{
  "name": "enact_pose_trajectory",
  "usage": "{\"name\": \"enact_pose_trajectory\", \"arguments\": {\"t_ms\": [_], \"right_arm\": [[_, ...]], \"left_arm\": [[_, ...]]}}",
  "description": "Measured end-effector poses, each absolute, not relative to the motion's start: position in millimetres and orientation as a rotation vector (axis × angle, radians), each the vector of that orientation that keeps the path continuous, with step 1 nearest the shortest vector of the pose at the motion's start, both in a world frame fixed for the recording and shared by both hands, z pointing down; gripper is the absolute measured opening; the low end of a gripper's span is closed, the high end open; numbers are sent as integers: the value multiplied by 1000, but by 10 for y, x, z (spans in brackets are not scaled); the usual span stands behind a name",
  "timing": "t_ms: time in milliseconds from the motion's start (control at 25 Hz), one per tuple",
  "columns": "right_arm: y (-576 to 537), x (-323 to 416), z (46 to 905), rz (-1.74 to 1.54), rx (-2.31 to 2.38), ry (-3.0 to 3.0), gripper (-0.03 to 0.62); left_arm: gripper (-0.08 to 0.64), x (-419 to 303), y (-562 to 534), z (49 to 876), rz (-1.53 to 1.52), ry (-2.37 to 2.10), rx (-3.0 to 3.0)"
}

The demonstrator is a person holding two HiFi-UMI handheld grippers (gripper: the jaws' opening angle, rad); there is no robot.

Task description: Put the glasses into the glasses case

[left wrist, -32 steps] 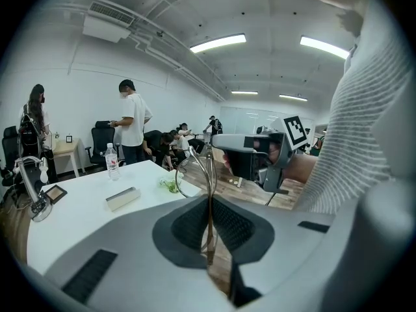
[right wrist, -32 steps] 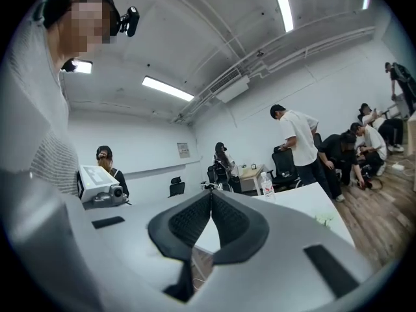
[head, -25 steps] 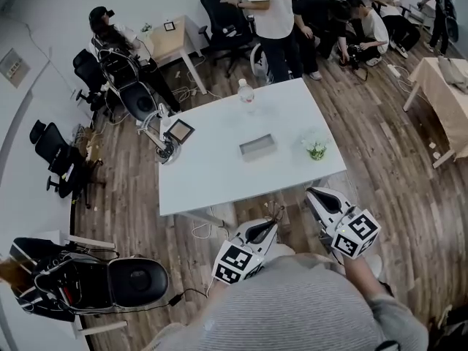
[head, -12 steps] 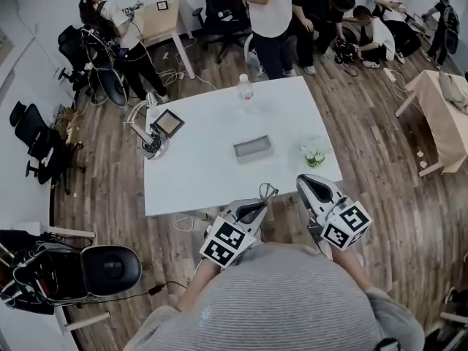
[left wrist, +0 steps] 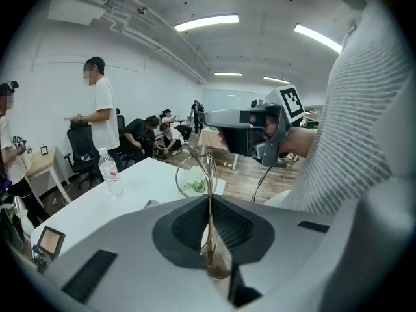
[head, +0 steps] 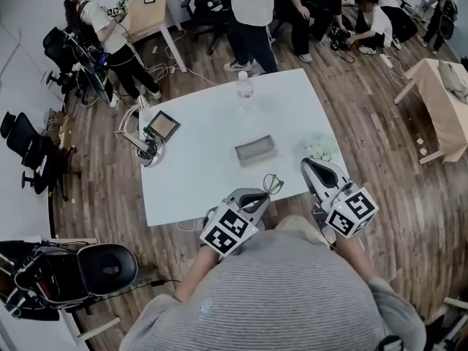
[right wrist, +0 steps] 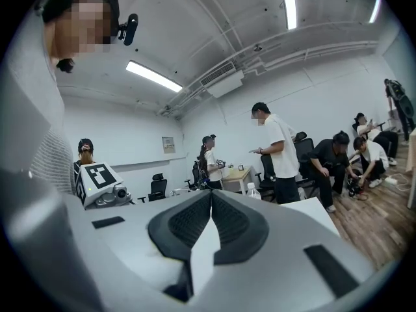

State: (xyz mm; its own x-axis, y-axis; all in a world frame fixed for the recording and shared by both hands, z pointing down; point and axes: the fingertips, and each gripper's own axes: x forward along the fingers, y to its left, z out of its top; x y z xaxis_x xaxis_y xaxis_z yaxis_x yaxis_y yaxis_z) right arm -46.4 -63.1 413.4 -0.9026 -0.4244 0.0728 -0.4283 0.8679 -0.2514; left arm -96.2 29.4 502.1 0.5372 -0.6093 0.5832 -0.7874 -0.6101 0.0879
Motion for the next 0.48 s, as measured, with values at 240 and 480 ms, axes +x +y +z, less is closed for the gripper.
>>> {"name": "enact_pose_trajectory", "arguments": {"t_ms": [240, 480], "right_arm": [[-1014, -387, 4253, 444, 634, -2980, 14], [-1302, -419, 4199, 489, 535, -2970, 14]], "left_arm": [[26, -858, -29, 5117, 752, -1072, 2408], [25, -812, -381, 5126, 806, -1016, 2373]]}}
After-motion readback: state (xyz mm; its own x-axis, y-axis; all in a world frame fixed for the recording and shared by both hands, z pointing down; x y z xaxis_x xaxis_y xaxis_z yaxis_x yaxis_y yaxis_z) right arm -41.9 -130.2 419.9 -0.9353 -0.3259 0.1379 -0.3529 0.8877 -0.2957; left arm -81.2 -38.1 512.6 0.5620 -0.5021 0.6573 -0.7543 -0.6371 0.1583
